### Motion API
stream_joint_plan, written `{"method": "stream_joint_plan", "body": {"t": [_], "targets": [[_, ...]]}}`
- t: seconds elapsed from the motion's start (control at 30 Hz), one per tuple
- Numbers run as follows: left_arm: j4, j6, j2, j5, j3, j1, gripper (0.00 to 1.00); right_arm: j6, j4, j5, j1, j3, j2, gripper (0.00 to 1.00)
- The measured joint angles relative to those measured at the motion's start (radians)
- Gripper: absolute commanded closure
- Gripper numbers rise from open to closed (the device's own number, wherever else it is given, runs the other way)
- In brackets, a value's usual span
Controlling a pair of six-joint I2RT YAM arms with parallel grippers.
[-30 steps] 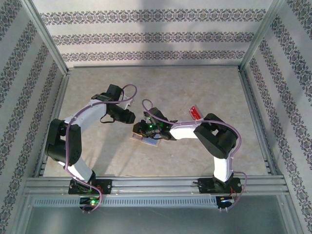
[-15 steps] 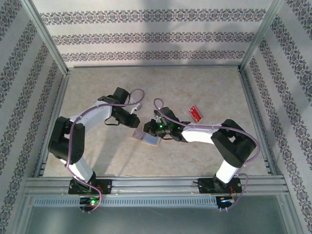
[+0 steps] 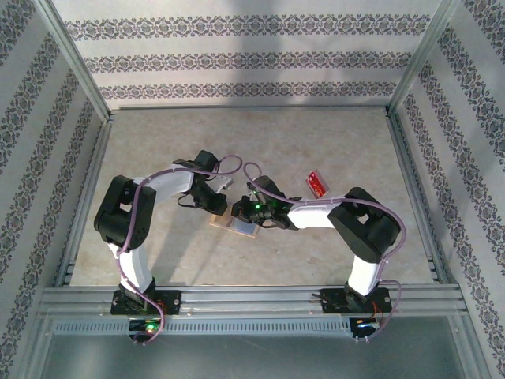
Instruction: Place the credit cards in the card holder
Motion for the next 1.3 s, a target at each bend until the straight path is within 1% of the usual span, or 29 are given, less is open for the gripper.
{"method": "stream_joint_plan", "body": {"t": [0.27,0.37,0.43,0.53,0.67,0.83,0.9,1.03,1.17,1.3], "targets": [[0.000,0.000,-0.001,-0.031,0.007,-0.001,0.85,-0.003,0.004,-0.013,0.003,0.061,0.081,1.00],[-0.002,0.000,-0.012,-0.044,0.008,-0.001,0.85,-0.004,-0.022,-0.011,0.003,0.064,0.101,1.00],[-0.003,0.000,-0.027,-0.057,0.008,-0.001,0.84,-0.008,-0.045,-0.009,0.003,0.064,0.104,1.00],[-0.004,0.000,-0.061,-0.059,0.008,-0.001,0.79,-0.019,-0.074,-0.008,0.003,0.076,0.105,1.00],[-0.003,-0.001,-0.092,-0.052,0.011,-0.001,0.79,-0.046,-0.129,-0.003,0.008,0.101,0.105,1.00],[-0.004,-0.004,-0.073,-0.040,0.022,-0.003,0.79,-0.066,-0.150,-0.002,0.023,0.111,0.105,0.99],[-0.004,-0.004,-0.053,-0.040,0.030,-0.010,0.79,-0.066,-0.137,-0.002,0.023,0.099,0.095,0.93],[-0.004,-0.004,-0.014,-0.042,0.032,-0.033,0.79,-0.067,-0.134,-0.001,0.022,0.058,0.031,0.90],[-0.003,-0.003,0.010,-0.062,0.032,-0.045,0.79,-0.066,-0.124,0.007,0.021,0.013,-0.037,0.91],[-0.002,0.001,0.010,-0.077,0.032,-0.045,0.79,-0.061,-0.116,0.011,0.012,-0.031,-0.035,0.93]]}}
